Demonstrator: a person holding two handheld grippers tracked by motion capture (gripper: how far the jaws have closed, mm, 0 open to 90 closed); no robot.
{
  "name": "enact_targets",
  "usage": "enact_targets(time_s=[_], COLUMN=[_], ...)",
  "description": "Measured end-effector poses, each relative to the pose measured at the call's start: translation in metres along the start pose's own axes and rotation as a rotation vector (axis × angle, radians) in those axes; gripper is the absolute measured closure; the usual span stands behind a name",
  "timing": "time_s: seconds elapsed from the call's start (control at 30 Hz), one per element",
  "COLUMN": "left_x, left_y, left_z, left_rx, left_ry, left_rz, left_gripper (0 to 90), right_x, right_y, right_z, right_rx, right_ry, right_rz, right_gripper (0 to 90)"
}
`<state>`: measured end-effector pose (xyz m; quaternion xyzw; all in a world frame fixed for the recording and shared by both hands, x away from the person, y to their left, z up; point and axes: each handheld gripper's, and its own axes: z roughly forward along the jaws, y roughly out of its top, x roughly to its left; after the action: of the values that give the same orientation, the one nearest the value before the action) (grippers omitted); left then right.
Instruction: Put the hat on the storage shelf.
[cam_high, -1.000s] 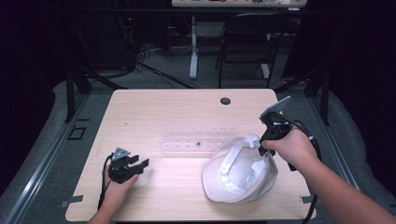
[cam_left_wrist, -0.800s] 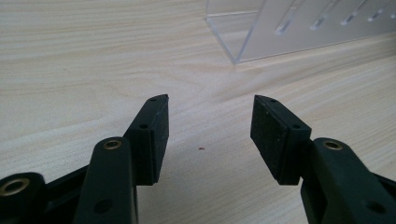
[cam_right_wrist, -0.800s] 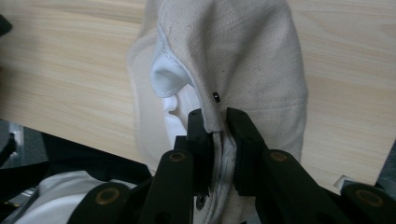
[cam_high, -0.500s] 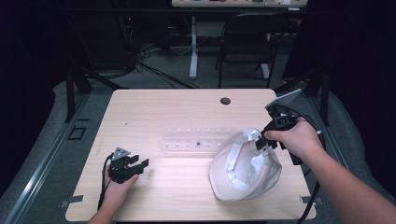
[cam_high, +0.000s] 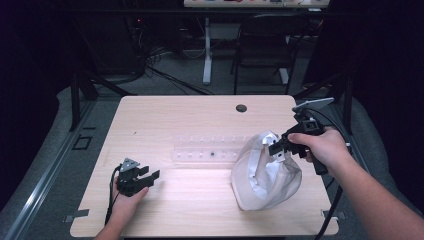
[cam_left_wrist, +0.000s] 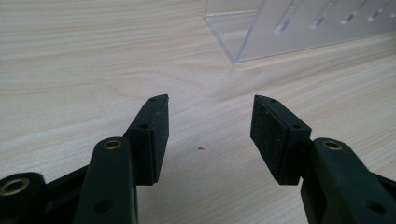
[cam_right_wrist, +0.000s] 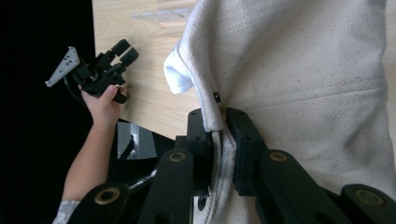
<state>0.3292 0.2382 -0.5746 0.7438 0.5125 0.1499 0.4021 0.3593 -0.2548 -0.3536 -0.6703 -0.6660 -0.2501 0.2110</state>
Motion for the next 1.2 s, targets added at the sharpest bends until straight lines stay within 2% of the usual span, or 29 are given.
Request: enact_targets(time_s=[0.07,0.1,0.2,0.23,0.33,0.57,0.83,0.97,1.03,1.2], left_x=[0.0,0.0,-0.001,-0.001,-0.001,-0.001,-0.001,-0.001,-0.001,-0.001], left_y=[0.0,0.0,-0.001,-0.001,0.0,0.0,0.0,-0.001,-0.001,0.0], left_z=[0.0,0.0,0.001,0.001,0.001,0.001,0.001,0.001,0.001,0.001], left_rx=[0.005,0.007,-0.006,-0.006,-0.007,-0.005,-0.008,-0.005,-0.005,-0.004], left_ry=[0.001,0.002,0.005,0.005,0.003,0.005,0.005,0.006,0.005,0.005], left_rz=[-0.001,0.0,0.0,0.0,0.003,0.002,0.0,0.002,0.001,0.003], left_gripper=[47.5,47.5,47.5,47.5,47.4,47.4,47.4,47.3,47.4,47.4], right_x=[-0.001,-0.001,-0.002,-0.002,-0.003,0.002,0.01,0.018,0.024,0.032], right_y=[0.0,-0.001,-0.001,-0.001,-0.001,0.001,0.005,0.008,0.011,0.018], right_z=[-0.002,-0.001,-0.003,-0.003,-0.006,-0.009,-0.021,-0.027,-0.029,-0.028], right_rx=[0.006,-0.012,-0.012,-0.012,-0.023,-0.04,-0.075,-0.101,-0.105,-0.117], right_ry=[0.037,0.051,0.109,0.109,0.155,0.185,0.224,0.245,0.279,0.292], right_rz=[-0.001,0.015,0.02,0.02,0.02,0.009,0.004,-0.012,0.0,-0.01], right_gripper=[80.4,80.4,80.3,80.3,80.4,80.4,80.4,80.5,80.5,80.6])
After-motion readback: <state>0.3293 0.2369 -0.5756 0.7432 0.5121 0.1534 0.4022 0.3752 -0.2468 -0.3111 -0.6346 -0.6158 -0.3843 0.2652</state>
